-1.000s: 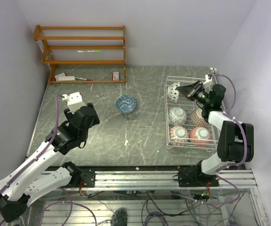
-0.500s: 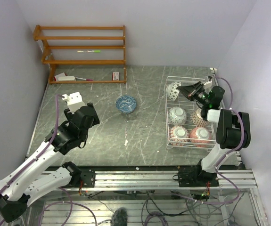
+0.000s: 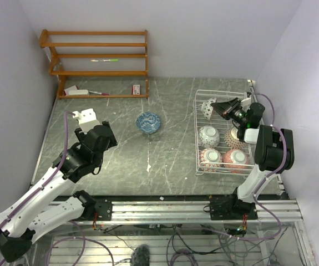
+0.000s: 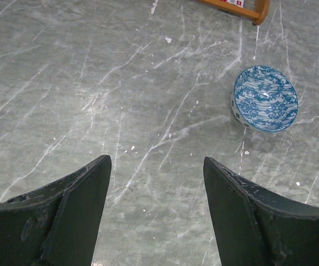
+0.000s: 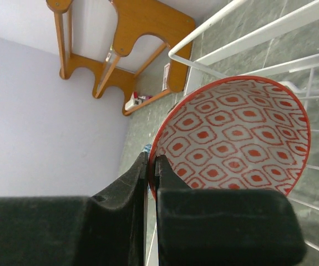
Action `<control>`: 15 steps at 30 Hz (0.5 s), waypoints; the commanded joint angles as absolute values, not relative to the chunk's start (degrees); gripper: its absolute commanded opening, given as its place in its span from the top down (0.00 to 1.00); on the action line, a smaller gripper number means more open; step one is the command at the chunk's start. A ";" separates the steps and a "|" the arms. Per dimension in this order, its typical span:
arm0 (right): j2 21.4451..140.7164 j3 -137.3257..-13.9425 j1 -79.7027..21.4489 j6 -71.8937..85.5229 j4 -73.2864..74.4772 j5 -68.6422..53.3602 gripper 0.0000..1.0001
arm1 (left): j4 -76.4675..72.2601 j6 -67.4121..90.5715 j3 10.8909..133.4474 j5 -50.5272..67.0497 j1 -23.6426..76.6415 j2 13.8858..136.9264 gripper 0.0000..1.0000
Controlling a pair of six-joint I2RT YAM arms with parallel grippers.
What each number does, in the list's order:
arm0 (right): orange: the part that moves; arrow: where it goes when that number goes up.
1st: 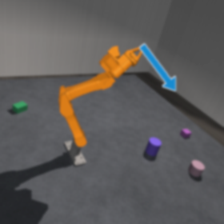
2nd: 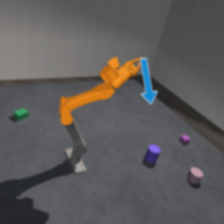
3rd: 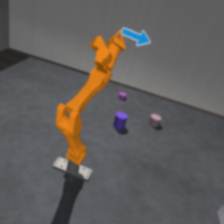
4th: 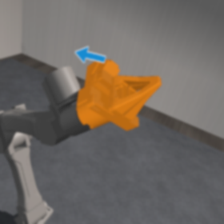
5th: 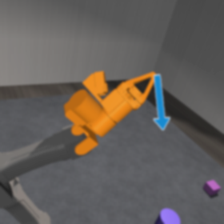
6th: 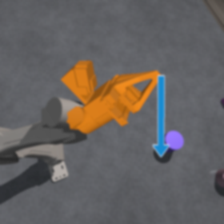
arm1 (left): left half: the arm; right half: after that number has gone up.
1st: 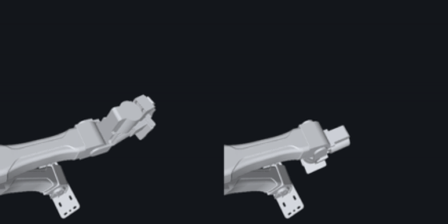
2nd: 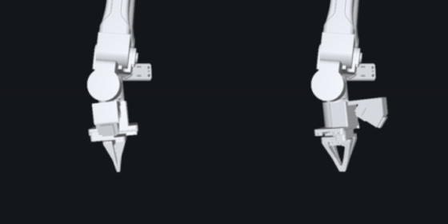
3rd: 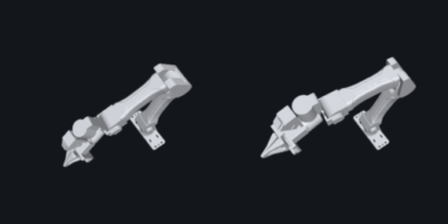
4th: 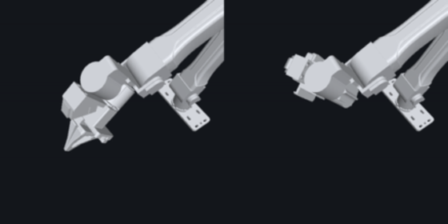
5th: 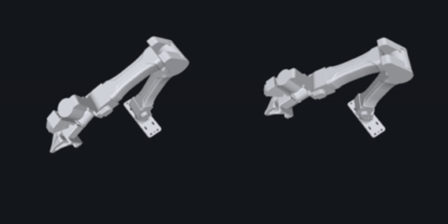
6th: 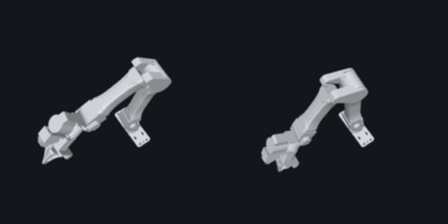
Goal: Load the bowls into the dish rack
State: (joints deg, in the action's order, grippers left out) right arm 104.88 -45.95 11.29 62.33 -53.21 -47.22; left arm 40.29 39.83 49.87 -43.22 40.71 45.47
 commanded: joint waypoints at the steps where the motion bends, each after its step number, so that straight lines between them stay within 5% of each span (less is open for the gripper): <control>1: 105.42 -44.34 13.03 57.38 -43.11 -44.36 0.96 | 39.73 39.20 50.80 -43.36 40.85 44.97 0.22; 7: 107.29 -44.38 13.27 58.80 -45.02 -45.97 0.94 | 39.70 39.26 50.78 -43.32 40.86 44.96 0.22; 15: 108.81 -42.67 12.94 74.86 -69.14 -49.59 0.99 | 39.81 39.55 50.46 -43.42 40.87 44.81 0.22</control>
State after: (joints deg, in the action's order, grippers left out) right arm 106.89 -44.56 12.88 66.15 -60.64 -47.79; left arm 40.27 39.81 49.87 -43.20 40.71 45.36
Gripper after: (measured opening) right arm 0.057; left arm 0.783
